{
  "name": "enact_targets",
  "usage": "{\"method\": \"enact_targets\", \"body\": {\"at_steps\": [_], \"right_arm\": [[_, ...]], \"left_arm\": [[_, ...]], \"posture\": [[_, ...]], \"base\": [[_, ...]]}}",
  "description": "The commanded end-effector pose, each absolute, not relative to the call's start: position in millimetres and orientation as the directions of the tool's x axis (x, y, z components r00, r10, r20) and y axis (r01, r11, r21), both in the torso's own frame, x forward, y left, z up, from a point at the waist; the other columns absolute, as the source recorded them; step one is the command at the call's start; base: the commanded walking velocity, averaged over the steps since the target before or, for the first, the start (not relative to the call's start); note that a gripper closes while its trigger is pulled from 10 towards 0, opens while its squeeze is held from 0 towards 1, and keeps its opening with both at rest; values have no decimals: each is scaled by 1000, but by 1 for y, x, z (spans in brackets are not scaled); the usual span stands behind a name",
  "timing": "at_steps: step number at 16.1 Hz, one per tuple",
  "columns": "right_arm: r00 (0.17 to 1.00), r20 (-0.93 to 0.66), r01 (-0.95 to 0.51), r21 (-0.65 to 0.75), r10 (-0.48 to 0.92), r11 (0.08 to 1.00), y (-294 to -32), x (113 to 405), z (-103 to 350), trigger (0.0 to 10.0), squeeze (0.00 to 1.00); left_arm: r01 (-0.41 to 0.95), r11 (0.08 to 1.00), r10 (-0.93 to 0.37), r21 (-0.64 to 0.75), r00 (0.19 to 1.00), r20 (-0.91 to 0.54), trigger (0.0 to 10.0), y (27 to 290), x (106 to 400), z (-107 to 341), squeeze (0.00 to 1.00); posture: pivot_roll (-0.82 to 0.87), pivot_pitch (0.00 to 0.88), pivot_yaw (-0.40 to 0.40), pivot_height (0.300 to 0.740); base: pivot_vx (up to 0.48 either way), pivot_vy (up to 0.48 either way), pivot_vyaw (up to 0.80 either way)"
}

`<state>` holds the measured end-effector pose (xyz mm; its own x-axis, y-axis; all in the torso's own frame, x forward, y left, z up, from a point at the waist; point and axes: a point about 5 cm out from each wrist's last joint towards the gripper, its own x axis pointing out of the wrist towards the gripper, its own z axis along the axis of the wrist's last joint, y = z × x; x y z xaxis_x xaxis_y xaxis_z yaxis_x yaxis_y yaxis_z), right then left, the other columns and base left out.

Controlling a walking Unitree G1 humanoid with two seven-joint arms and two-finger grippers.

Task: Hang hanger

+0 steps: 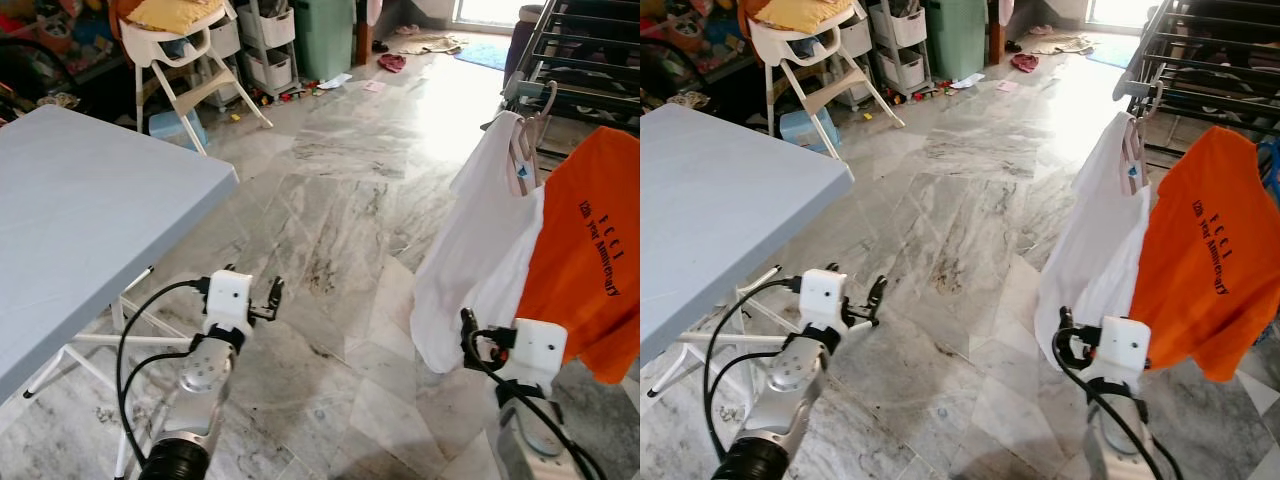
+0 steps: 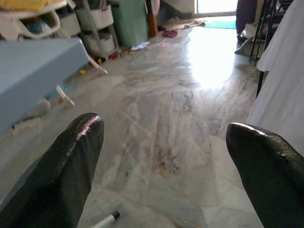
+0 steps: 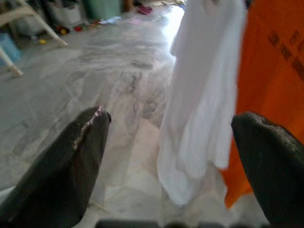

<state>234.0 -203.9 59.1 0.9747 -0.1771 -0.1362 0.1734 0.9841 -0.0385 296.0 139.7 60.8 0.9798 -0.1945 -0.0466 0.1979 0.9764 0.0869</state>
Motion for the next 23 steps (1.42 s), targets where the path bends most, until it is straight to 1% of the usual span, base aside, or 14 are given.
{"method": "enact_targets", "body": {"at_steps": [1,2,4,5,7,8,9,11,13,15,17,19,20,23], "right_arm": [[979,-108,162,-92,-172,983,-200,237,64,10000,0],[983,-101,145,-98,-155,985,-200,239,65,10000,0],[995,-83,45,-115,-55,992,-192,246,73,10000,0],[996,-78,23,-134,-34,991,-191,248,75,10000,0],[996,-84,10,-141,-22,990,-191,252,75,10000,0],[996,-91,4,-143,-17,990,-191,253,74,10000,0],[996,-92,-5,-109,-5,994,-191,252,74,10000,0],[996,-93,-16,-111,5,994,-190,252,72,10000,0],[995,-102,-6,-117,-6,993,-193,255,70,10000,0],[998,-67,-7,-101,0,995,-189,258,81,10000,0],[998,-57,-14,-100,8,995,-192,257,83,10000,0],[995,-96,-15,-112,4,994,-197,254,75,10000,0],[996,-85,-21,-129,10,991,-198,254,77,10000,0],[996,-91,-29,-100,20,995,-191,257,76,10000,0]], "left_arm": [[197,974,-194,113,980,-35,10000,151,293,63,0],[244,961,-242,131,970,-31,10000,153,291,66,0],[244,958,-244,151,970,-18,10000,168,286,72,0],[247,958,-247,147,969,-18,10000,170,282,72,0],[211,969,-208,126,977,-38,10000,169,271,65,0],[224,967,-221,119,975,-32,10000,164,262,61,0],[214,972,-211,94,977,-40,10000,161,255,57,0],[156,983,-148,95,985,-84,10000,166,246,43,0],[121,986,-110,112,989,-99,10000,169,237,37,0],[137,978,-124,159,988,-89,10000,171,238,42,0],[81,978,-73,191,996,-47,10000,173,244,58,0],[43,982,-32,184,997,-66,10000,177,236,52,0],[27,985,-14,169,997,-77,10000,175,232,49,0],[65,983,-51,170,995,-86,10000,162,234,49,0]], "posture": [[-113,40,67,740],[-105,40,53,740],[-79,43,16,740],[-62,45,8,740],[-45,47,1,740],[-31,53,0,740],[-23,56,-2,740],[5,56,-10,740],[15,73,-57,740],[28,87,-43,740],[66,124,-52,740],[59,149,-54,740],[57,149,-56,740],[67,147,-53,740]], "base": [[0,0,0],[0,0,0],[0,0,0],[0,0,0],[0,0,0],[0,0,0],[0,0,0],[0,0,0],[0,0,0],[0,0,0],[0,0,0],[0,0,0],[0,0,800],[0,0,800]]}}
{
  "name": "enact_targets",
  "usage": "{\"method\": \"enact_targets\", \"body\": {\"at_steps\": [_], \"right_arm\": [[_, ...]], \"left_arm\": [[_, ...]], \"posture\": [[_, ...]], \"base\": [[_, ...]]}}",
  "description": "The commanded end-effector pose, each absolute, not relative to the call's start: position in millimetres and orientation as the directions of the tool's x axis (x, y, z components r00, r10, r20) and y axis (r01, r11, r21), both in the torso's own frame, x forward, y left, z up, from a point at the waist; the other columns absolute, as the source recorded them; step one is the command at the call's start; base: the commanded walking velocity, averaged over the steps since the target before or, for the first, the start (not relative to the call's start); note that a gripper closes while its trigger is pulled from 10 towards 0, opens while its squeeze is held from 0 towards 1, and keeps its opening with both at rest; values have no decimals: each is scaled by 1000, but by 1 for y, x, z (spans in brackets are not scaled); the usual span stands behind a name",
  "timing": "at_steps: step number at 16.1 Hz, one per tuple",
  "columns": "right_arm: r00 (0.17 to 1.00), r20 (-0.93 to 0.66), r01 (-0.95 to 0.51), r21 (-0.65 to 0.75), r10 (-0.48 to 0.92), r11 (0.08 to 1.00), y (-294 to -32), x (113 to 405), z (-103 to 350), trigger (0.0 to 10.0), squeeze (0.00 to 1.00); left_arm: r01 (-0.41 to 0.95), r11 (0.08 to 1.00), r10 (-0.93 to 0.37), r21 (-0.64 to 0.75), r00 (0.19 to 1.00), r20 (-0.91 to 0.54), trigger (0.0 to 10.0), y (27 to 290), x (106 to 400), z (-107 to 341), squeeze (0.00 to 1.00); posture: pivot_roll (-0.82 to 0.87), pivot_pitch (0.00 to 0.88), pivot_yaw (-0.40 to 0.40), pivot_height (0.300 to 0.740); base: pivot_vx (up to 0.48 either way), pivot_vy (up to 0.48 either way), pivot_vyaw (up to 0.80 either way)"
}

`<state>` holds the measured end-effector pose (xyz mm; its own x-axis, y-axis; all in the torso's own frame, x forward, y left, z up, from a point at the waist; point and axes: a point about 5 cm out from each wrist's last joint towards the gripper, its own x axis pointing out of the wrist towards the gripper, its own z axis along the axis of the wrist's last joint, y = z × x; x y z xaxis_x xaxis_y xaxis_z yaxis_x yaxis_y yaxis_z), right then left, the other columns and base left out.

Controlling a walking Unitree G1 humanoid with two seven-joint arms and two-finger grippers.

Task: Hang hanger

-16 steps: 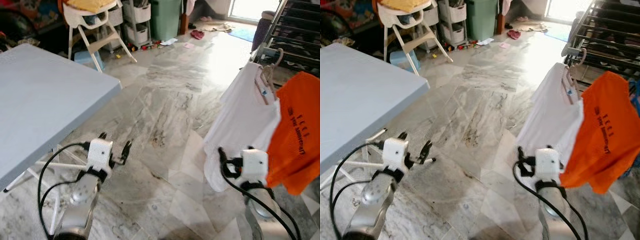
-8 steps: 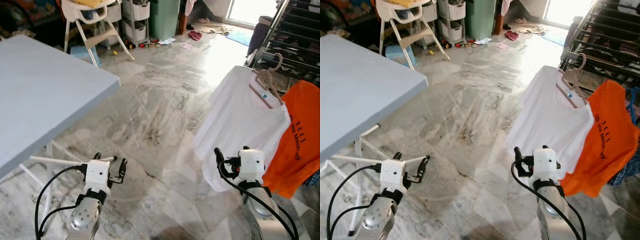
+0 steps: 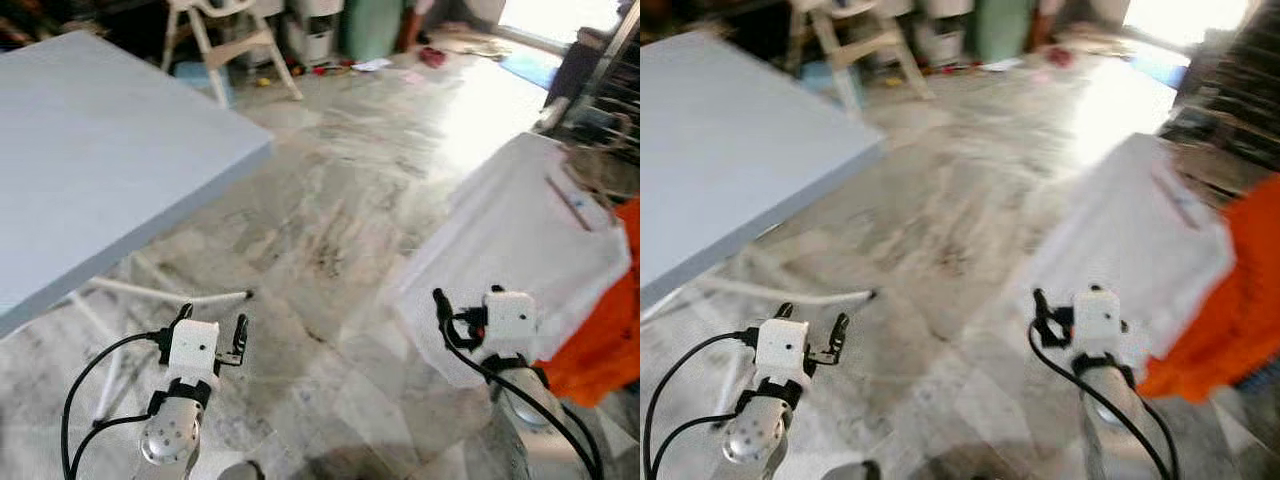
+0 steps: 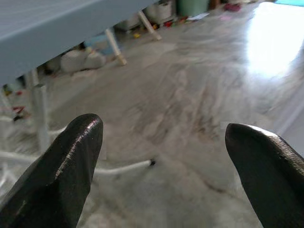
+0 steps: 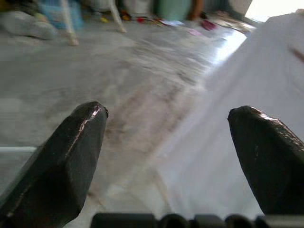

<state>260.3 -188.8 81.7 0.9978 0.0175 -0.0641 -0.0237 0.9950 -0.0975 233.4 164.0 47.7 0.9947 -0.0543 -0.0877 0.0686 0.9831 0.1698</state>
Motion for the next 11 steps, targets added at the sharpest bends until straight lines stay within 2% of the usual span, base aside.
{"method": "enact_targets", "body": {"at_steps": [1,3,6,11], "right_arm": [[997,-82,-23,-72,17,997,-187,260,77,10000,0],[997,-71,15,-36,-17,999,-184,263,79,10000,0],[994,-99,47,-25,-49,999,-183,263,73,10000,0],[993,-75,89,-37,-92,995,-192,263,78,10000,0]], "left_arm": [[92,980,-78,176,994,-82,10000,159,237,51,0],[139,981,-130,137,989,-72,10000,156,243,56,0],[162,982,-157,92,985,-67,10000,161,252,60,0],[205,976,-201,68,978,-62,10000,158,265,63,0]], "posture": [[70,146,-51,740],[72,136,-38,740],[54,117,-18,740],[5,115,-1,740]], "base": [[0,0,431],[0,0,0],[0,0,-788],[356,0,-793]]}}
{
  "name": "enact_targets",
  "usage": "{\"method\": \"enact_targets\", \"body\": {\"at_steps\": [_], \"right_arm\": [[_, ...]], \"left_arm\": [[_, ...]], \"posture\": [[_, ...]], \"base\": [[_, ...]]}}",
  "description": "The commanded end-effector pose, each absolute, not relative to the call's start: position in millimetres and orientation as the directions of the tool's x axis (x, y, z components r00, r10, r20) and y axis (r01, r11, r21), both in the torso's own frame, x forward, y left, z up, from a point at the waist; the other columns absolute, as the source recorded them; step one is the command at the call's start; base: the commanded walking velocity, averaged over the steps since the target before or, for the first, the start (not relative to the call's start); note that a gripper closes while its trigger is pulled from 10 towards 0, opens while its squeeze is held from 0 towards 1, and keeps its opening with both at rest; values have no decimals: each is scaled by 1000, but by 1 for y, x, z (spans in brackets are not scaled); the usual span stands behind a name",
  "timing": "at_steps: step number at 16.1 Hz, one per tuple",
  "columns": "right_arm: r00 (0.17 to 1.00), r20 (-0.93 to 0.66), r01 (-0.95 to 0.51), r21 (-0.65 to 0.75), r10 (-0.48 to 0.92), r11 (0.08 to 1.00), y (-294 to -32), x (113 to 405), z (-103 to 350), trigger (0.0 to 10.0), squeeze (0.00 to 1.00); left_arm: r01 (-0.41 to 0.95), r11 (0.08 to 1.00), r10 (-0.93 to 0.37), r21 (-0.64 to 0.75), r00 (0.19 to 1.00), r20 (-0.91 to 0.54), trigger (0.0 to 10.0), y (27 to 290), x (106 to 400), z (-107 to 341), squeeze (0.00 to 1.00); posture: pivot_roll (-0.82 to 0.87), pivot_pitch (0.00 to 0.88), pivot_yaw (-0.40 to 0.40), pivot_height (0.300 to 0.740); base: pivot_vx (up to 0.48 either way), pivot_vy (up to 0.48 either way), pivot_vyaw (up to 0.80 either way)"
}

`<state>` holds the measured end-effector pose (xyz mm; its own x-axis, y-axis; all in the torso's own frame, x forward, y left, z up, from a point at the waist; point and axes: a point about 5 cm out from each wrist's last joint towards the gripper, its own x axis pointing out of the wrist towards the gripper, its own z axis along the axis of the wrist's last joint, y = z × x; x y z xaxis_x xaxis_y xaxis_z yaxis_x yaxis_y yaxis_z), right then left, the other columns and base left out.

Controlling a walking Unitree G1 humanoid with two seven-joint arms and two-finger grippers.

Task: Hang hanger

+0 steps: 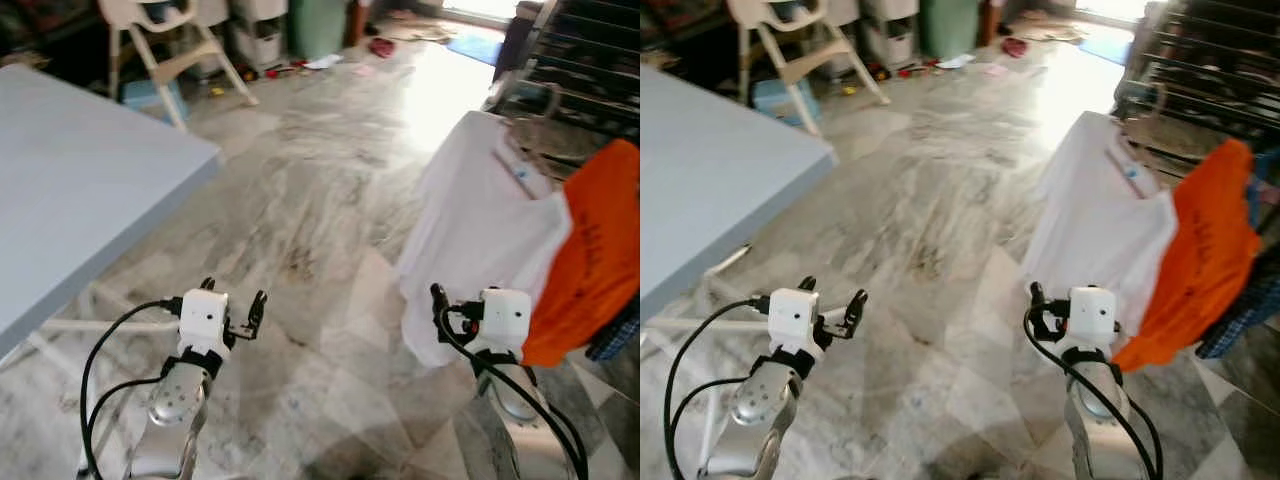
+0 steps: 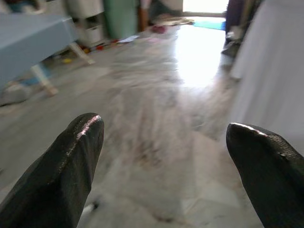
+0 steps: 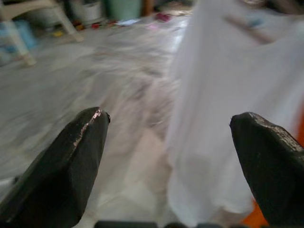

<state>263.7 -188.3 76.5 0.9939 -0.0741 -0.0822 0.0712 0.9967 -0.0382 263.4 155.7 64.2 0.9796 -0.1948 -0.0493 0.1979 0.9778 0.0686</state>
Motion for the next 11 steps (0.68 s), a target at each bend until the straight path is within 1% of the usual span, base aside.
{"method": "enact_targets", "body": {"at_steps": [1,5,11], "right_arm": [[993,-74,89,-42,-92,995,-192,263,78,10000,0],[994,-65,80,-55,-83,995,-193,261,80,10000,0],[995,-56,77,-71,-81,994,-196,262,82,10000,0]], "left_arm": [[208,976,-204,65,977,-64,10000,157,265,62,0],[220,974,-216,49,974,-71,10000,153,267,59,0],[227,973,-224,37,971,-78,10000,148,267,55,0]], "posture": [[0,114,-3,740],[-17,109,-8,740],[-13,107,-9,740]], "base": [[382,0,-800],[417,0,-800],[422,0,0]]}}
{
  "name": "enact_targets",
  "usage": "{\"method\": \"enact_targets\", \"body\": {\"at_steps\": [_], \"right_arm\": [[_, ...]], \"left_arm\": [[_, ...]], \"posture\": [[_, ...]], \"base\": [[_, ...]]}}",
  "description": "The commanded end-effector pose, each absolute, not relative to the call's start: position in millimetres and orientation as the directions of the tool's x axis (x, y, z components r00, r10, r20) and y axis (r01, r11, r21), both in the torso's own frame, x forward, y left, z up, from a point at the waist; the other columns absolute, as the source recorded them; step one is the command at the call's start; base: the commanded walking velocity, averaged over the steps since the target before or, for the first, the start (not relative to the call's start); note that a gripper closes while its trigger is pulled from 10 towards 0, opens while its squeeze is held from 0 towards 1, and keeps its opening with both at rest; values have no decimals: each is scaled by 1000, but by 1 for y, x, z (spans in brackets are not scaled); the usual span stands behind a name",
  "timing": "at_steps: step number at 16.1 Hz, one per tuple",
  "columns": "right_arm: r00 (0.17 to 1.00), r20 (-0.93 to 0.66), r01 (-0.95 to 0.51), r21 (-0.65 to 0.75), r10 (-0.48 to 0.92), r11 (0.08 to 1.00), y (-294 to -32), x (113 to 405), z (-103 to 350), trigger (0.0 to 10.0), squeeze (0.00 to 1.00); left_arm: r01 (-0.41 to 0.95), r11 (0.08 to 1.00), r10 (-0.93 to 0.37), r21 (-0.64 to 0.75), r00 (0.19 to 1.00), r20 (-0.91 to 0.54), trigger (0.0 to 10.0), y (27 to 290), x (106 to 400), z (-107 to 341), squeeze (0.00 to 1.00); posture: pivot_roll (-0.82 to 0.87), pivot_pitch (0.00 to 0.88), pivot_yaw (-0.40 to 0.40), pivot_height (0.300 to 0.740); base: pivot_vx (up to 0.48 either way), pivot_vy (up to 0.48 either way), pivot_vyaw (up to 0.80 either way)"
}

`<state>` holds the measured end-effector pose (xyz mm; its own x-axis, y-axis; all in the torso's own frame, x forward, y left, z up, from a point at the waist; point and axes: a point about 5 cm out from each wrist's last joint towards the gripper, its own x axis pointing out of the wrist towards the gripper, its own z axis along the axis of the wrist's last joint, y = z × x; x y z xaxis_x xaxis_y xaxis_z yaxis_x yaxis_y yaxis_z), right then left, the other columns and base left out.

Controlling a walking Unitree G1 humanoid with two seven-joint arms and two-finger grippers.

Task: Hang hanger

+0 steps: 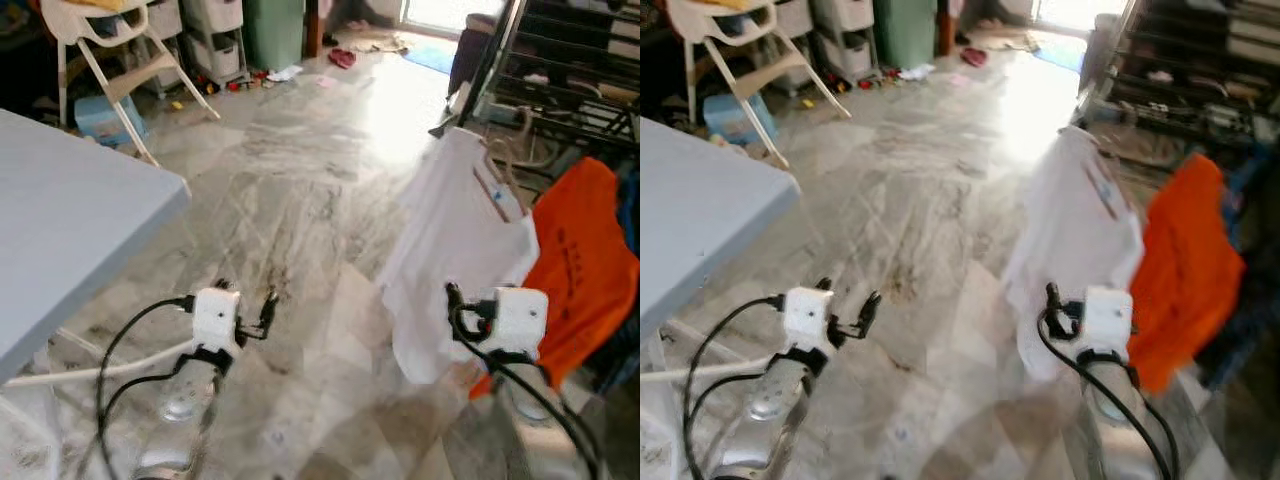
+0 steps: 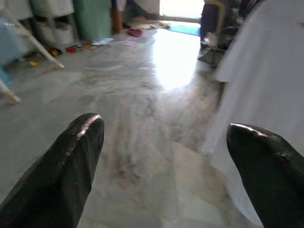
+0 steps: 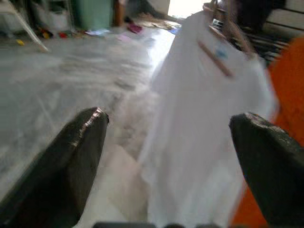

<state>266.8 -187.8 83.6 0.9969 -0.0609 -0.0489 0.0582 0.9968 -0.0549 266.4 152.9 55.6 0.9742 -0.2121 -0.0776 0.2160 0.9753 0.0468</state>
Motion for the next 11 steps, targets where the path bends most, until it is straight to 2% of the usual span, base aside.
{"method": "enact_targets", "body": {"at_steps": [1,7,11], "right_arm": [[995,-55,77,-73,-81,994,-196,263,82,10000,0],[996,-53,64,-64,-68,996,-191,271,82,10000,0],[994,-27,99,-104,-102,990,-198,272,86,10000,0]], "left_arm": [[233,972,-229,35,970,-80,10000,147,266,54,0],[236,971,-231,43,969,-93,10000,150,265,49,0],[246,968,-241,41,966,-94,10000,147,266,49,0]], "posture": [[-11,105,-9,740],[8,88,-8,740],[3,92,-5,740]], "base": [[420,0,0],[417,0,0],[413,0,0]]}}
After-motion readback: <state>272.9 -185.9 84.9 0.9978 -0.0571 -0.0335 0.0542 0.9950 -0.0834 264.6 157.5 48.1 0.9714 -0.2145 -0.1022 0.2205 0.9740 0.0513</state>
